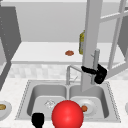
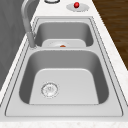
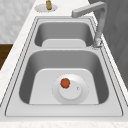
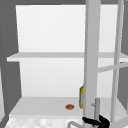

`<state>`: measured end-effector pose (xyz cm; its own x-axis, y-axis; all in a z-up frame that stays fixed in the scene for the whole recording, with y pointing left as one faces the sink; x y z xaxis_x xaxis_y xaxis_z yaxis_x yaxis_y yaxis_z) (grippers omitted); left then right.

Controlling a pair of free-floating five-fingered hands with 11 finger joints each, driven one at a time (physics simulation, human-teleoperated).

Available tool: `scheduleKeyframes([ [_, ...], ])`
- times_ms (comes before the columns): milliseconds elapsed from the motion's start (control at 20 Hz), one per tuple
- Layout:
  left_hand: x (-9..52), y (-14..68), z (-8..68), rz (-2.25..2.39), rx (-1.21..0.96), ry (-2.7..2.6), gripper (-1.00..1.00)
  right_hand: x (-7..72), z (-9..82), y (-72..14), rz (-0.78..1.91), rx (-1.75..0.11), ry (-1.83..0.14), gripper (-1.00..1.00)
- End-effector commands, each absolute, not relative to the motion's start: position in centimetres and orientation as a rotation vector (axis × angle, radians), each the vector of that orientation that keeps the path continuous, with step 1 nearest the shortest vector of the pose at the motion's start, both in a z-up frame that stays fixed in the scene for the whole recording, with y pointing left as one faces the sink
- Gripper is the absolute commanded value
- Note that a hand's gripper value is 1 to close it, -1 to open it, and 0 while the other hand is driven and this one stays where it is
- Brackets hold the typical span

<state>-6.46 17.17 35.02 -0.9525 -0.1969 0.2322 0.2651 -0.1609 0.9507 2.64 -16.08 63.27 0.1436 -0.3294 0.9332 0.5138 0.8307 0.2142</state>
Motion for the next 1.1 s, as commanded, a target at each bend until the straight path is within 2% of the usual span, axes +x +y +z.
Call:
scheduleKeyframes([
  [0, -6.5, 17.2, 35.0, -2.185, -0.078, -1.807, 0.00, 1.2, 62.7, -19.1, -0.615, -0.175, -1.281, 1.00],
  [1050, -6.5, 17.2, 35.0, -2.185, -0.078, -1.807, 0.00, -4.1, 61.7, -28.4, -0.456, 0.008, -1.333, 1.00],
])
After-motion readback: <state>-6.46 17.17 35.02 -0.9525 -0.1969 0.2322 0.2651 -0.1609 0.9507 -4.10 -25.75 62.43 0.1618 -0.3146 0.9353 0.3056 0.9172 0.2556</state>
